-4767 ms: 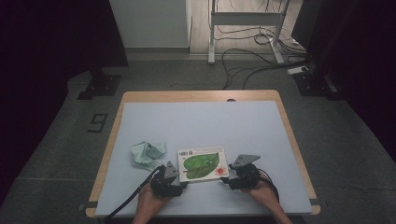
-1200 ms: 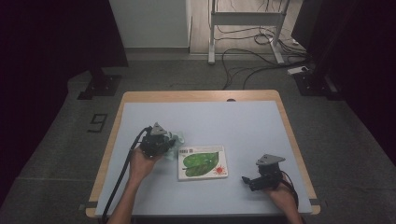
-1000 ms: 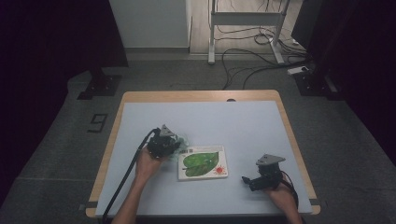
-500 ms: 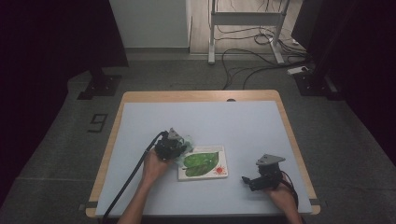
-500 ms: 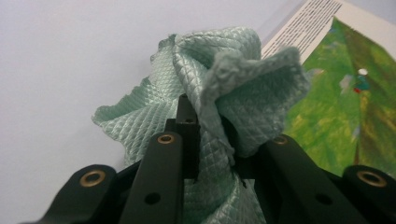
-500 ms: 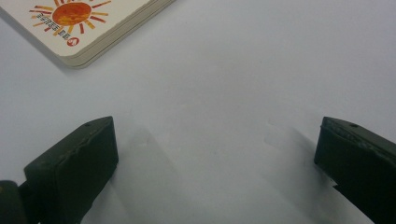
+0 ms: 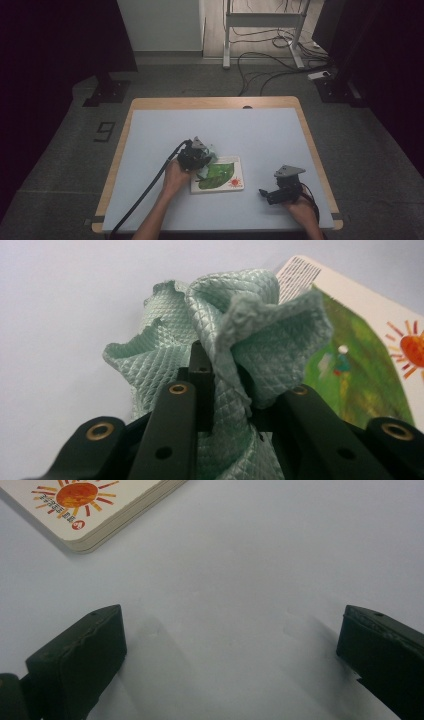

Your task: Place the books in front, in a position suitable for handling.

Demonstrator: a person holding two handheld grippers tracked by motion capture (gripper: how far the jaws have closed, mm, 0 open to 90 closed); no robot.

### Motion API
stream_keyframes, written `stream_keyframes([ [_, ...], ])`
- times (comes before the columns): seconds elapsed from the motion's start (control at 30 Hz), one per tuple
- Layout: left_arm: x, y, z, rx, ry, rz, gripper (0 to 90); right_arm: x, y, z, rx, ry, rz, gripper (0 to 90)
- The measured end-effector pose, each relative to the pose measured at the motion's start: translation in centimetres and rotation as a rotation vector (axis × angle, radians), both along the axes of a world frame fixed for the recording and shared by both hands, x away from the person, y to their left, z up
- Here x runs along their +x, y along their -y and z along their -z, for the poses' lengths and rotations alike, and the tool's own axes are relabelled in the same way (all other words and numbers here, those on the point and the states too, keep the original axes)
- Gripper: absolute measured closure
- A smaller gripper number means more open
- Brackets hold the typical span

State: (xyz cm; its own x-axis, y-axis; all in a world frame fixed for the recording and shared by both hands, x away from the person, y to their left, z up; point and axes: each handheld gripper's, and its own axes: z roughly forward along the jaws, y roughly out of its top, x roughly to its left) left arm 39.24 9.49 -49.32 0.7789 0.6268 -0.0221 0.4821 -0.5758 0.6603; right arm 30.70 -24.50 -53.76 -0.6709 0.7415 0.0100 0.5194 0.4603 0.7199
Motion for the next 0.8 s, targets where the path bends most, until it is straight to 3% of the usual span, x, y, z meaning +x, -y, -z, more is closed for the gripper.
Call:
stream_keyframes([
  [0.43, 0.8, 3.9, 0.0, -0.011, -0.02, 0.059, 77.0, 0.0, 0.0, 0.0, 0.0, -0.001, 0.001, 0.0],
  [0.8, 1.1, 8.1, 0.1, 0.016, -0.018, 0.121, 76.9, 0.0, 0.0, 0.0, 0.0, -0.001, 0.0, 0.0],
])
